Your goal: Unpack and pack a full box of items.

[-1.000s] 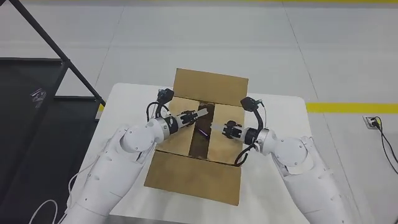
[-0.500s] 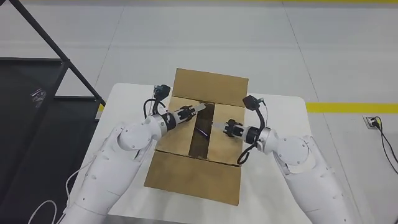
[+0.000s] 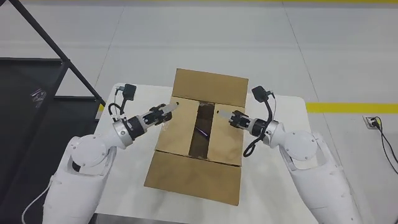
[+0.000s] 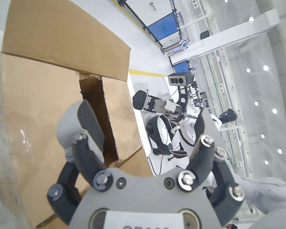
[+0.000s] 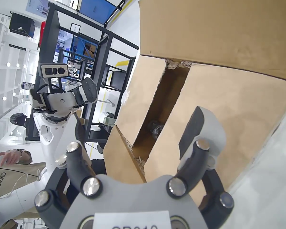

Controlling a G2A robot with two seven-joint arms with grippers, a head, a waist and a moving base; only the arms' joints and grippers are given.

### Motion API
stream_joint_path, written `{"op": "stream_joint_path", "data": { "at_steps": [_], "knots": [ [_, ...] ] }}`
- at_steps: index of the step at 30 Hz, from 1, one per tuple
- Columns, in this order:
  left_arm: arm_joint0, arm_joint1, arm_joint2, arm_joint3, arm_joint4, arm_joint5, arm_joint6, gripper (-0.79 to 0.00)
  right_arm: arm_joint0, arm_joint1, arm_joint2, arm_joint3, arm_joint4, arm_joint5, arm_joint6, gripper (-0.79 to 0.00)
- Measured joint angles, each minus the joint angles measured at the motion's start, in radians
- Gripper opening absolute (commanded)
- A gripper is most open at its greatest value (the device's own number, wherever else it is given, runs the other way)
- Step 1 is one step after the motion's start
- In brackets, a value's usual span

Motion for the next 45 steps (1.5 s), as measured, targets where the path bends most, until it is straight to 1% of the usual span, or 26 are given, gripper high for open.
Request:
{"op": "stream_joint_path", "data": {
  "at_steps": [2,5,8,10,12,16,21,26,29,32,40,45],
  "knots": [
    [0.057,0.01,-0.06,-0.02,-0.021,-0.013,-0.012,0.0,-0.006,0.0,0.001,0.001,-0.002,0.003,-0.009,0.0],
    [0.127,0.019,-0.12,-0.027,-0.068,-0.025,-0.032,0.0,-0.019,-0.002,0.002,0.022,-0.002,0.03,-0.082,0.0],
    [0.183,0.029,-0.155,-0.015,-0.118,-0.064,-0.127,0.0,0.005,-0.008,0.016,0.074,0.04,0.042,-0.171,0.0],
    [0.211,0.039,-0.174,0.007,-0.088,-0.093,-0.199,0.0,0.018,-0.013,0.033,0.111,0.089,0.011,-0.242,0.0],
    [0.229,0.045,-0.183,0.029,-0.078,-0.112,-0.249,0.0,0.023,-0.016,0.053,0.146,0.14,-0.037,-0.3,0.0],
    [0.253,0.056,-0.19,0.081,-0.129,-0.157,-0.365,0.0,0.044,-0.024,0.082,0.231,0.227,-0.119,-0.417,0.0],
    [0.269,0.065,-0.177,0.114,-0.166,-0.197,-0.461,0.0,0.096,-0.035,0.067,0.336,0.208,-0.132,-0.547,0.0],
    [0.277,0.069,-0.151,0.12,-0.216,-0.202,-0.504,0.0,0.174,-0.05,0.03,0.479,0.193,-0.135,-0.593,0.0],
    [0.274,0.07,-0.129,0.116,-0.229,-0.216,-0.512,0.0,0.227,-0.063,0.001,0.582,0.205,-0.144,-0.579,0.0],
    [0.27,0.071,-0.113,0.117,-0.242,-0.219,-0.506,0.0,0.279,-0.076,-0.024,0.685,0.236,-0.173,-0.529,0.0],
    [0.247,0.071,-0.086,0.136,-0.329,-0.247,-0.474,0.0,0.387,-0.106,-0.062,0.901,0.346,-0.278,-0.302,0.0],
    [0.226,0.071,-0.086,0.134,-0.348,-0.243,-0.402,0.0,0.429,-0.111,-0.046,0.982,0.425,-0.341,-0.185,0.0]
  ]
}}
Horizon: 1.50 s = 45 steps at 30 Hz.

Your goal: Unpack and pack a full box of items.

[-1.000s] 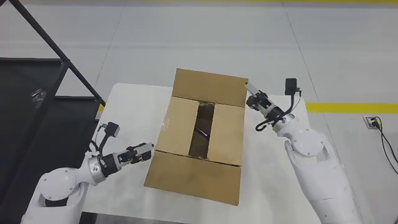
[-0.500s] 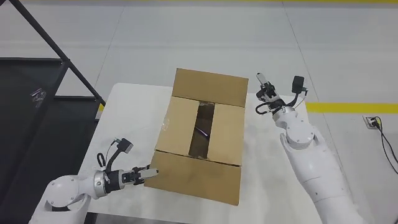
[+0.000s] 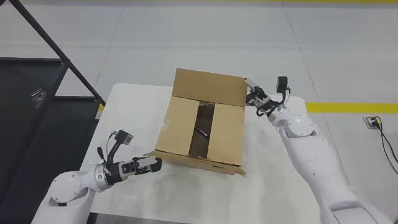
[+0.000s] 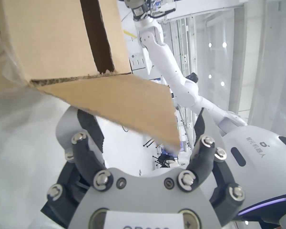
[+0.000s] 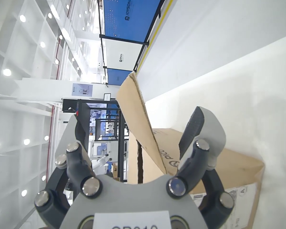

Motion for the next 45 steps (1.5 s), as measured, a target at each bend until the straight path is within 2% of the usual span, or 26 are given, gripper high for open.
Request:
{"op": "stream_joint_path", "data": {
  "at_steps": [7,15,21,26,33,37,43,45],
  "knots": [
    [-0.024,0.001,0.017,-0.032,0.015,0.001,0.077,0.0,0.025,0.008,0.049,0.043,0.123,-0.086,0.169,0.0],
    [-0.041,0.002,0.03,-0.086,0.104,0.042,0.211,0.0,0.02,0.027,0.091,-0.006,0.201,-0.132,0.324,0.0],
    [-0.065,-0.003,0.078,-0.128,0.27,0.122,0.382,0.0,-0.007,0.046,0.108,-0.104,0.198,-0.097,0.386,0.0],
    [-0.096,-0.009,0.125,-0.135,0.354,0.153,0.466,0.0,-0.084,0.066,0.107,-0.283,0.119,-0.057,0.386,0.0],
    [-0.147,-0.018,0.19,-0.142,0.486,0.193,0.572,0.0,-0.259,0.099,0.133,-0.626,-0.002,0.107,0.348,0.0],
    [-0.177,-0.023,0.227,-0.139,0.543,0.198,0.6,0.0,-0.359,0.114,0.153,-0.812,-0.038,0.249,0.333,0.0],
    [-0.216,-0.031,0.271,-0.12,0.591,0.206,0.631,0.0,-0.4,0.12,0.108,-0.944,-0.135,0.518,0.271,0.0],
    [-0.225,-0.034,0.282,-0.112,0.601,0.206,0.64,0.0,-0.398,0.119,0.091,-0.948,-0.141,0.567,0.268,0.0]
  ]
}}
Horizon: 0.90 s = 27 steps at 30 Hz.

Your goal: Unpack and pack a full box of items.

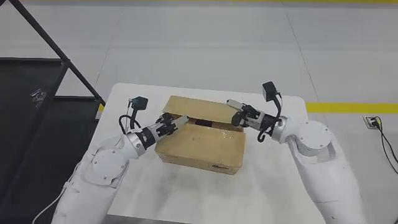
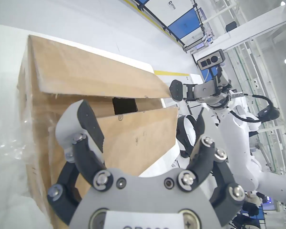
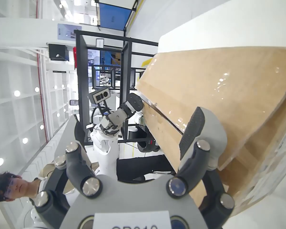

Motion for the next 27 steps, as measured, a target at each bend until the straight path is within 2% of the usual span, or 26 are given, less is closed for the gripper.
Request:
{"op": "stream_joint_path", "data": {
  "at_steps": [4,12,15,20,23,27],
  "knots": [
    [-0.014,-0.005,0.016,0.016,0.015,0.003,0.031,0.0,0.005,-0.002,-0.02,0.025,0.033,0.027,0.01,0.0],
    [-0.014,-0.016,0.003,0.033,-0.006,0.023,0.167,0.0,0.024,-0.004,-0.049,0.096,0.085,-0.004,0.05,0.0],
    [0.004,-0.018,-0.035,0.041,-0.048,0.037,0.247,0.0,0.033,-0.005,-0.059,0.12,0.094,-0.016,0.045,0.0],
    [0.074,-0.02,-0.138,0.056,-0.2,0.066,0.387,0.0,0.036,-0.002,-0.065,0.149,0.1,-0.065,0.064,0.0],
    [0.115,-0.016,-0.18,0.042,-0.23,0.074,0.397,0.0,0.037,-0.001,-0.066,0.151,0.094,-0.07,0.068,0.0],
    [0.117,-0.016,-0.18,0.04,-0.227,0.073,0.394,0.0,0.037,-0.002,-0.066,0.15,0.095,-0.069,0.067,0.0]
  ]
}}
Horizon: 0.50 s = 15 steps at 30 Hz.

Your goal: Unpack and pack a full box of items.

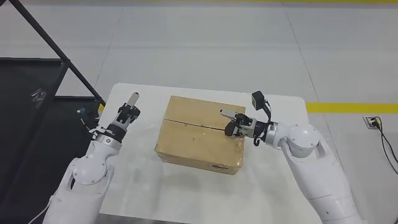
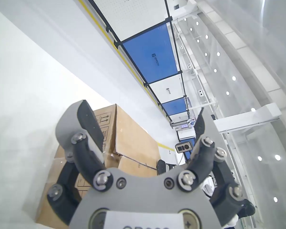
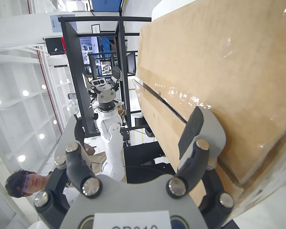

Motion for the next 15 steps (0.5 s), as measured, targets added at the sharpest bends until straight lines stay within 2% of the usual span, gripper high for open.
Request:
{"op": "stream_joint_path", "data": {
  "at_steps": [8,15],
  "knots": [
    [0.008,-0.001,0.005,0.009,0.004,0.004,0.005,0.0,0.0,0.0,0.0,0.0,0.0,0.0,0.0,0.0],
    [0.1,-0.012,0.0,0.066,-0.111,-0.012,0.042,0.0,0.0,0.0,0.0,0.0,0.0,0.0,0.0,0.0]
  ]
}}
